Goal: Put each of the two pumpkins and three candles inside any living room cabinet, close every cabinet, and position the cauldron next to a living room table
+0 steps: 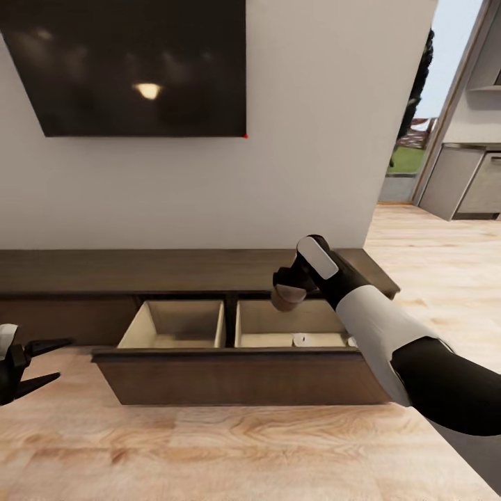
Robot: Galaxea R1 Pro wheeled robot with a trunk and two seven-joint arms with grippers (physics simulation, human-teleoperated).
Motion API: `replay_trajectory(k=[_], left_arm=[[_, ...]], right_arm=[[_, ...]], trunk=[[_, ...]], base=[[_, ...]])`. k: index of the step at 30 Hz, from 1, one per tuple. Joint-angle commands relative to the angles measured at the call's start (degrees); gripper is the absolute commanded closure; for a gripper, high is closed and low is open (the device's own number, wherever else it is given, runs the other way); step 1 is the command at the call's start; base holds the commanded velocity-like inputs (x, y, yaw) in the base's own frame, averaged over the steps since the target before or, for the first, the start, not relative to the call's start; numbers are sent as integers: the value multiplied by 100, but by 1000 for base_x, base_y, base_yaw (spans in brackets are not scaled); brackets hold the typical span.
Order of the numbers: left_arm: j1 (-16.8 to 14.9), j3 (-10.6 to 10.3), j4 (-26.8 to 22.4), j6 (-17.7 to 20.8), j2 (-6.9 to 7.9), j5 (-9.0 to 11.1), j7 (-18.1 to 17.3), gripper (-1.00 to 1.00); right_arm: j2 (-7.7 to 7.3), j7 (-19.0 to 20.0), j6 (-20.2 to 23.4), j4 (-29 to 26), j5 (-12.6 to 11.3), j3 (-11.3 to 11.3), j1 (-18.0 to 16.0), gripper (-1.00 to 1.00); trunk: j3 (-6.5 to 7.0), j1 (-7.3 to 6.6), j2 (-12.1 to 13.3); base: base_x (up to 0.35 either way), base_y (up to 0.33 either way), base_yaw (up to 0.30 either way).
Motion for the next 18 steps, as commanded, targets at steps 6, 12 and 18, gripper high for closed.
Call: replay_trajectory(k=[6, 12, 18], left_arm=[[-3, 5, 3, 15, -2, 60, 55, -100], [-3, 5, 4, 15, 0, 60, 63, -100], [-2, 1, 10, 15, -3, 60, 64, -100]], right_arm=[[0, -64, -13, 3, -78, 23, -7, 100], [-1, -57, -19, 12, -71, 23, -7, 100], [-1, -52, -22, 17, -57, 23, -7, 100]], trunk=[[-5, -4, -3], [-5, -4, -3], [-5, -4, -3]], base=[[-85, 191, 0], [-1, 256, 0], [95, 197, 0]])
